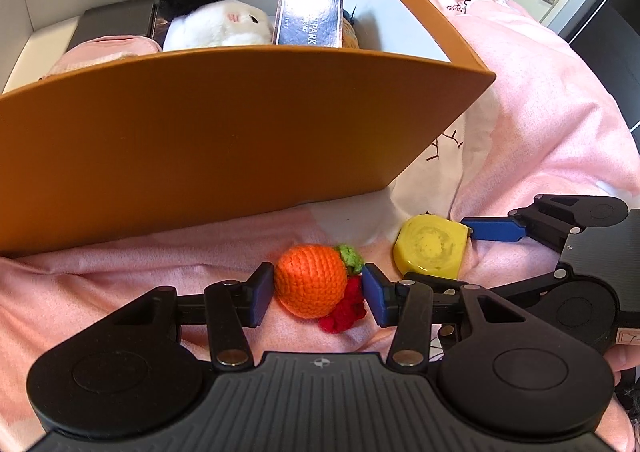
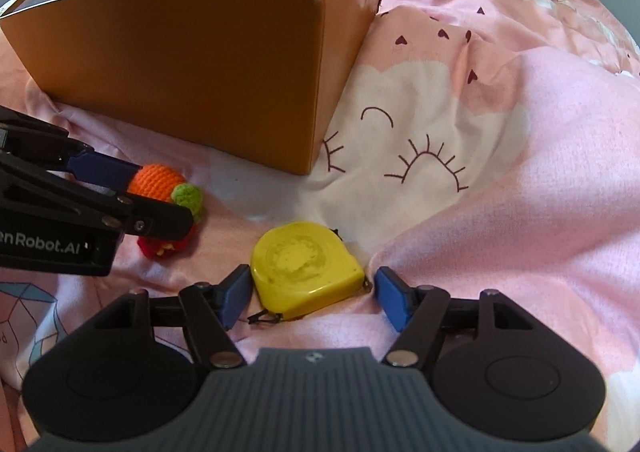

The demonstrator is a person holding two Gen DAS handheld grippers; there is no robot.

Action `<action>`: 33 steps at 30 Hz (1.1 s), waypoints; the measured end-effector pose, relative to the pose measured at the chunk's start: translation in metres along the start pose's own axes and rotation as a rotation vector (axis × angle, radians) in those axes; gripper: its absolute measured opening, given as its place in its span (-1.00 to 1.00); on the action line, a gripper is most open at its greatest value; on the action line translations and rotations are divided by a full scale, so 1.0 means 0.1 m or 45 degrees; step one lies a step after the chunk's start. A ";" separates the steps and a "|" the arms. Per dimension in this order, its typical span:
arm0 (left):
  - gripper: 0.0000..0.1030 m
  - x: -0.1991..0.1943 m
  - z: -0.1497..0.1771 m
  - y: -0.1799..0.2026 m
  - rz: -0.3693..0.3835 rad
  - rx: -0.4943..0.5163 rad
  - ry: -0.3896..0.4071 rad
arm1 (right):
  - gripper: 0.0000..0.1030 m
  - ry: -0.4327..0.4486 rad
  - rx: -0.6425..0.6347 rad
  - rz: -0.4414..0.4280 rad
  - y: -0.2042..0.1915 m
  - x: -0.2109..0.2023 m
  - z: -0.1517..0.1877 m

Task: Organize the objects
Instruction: 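Grasp the orange crochet fruit with the left gripper while the right grasps the yellow tape measure, then lift the crochet fruit and tape measure and carry them over the shoebox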

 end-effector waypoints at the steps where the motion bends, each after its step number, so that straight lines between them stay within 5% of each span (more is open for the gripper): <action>1: 0.07 0.00 0.00 0.01 -0.002 0.001 0.000 | 0.28 -0.006 0.004 -0.009 0.01 0.01 0.00; 17: 0.04 -0.08 0.03 0.01 0.029 0.007 0.029 | 0.25 0.046 -0.020 0.005 -0.06 -0.10 0.02; 33: 0.03 -0.82 0.08 0.20 0.124 0.101 0.138 | 0.25 0.190 -0.125 -0.011 -0.22 -0.75 0.03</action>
Point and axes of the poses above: each gripper's, at about its wrist camera, not at the fingertips, and x roughly the way its jaws point, y to its right, z to its underside, the point moved 2 cm from there along x, roughly the way its jaws point, and after that the axes turned 7 degrees about -y, right-handed, at the moved point
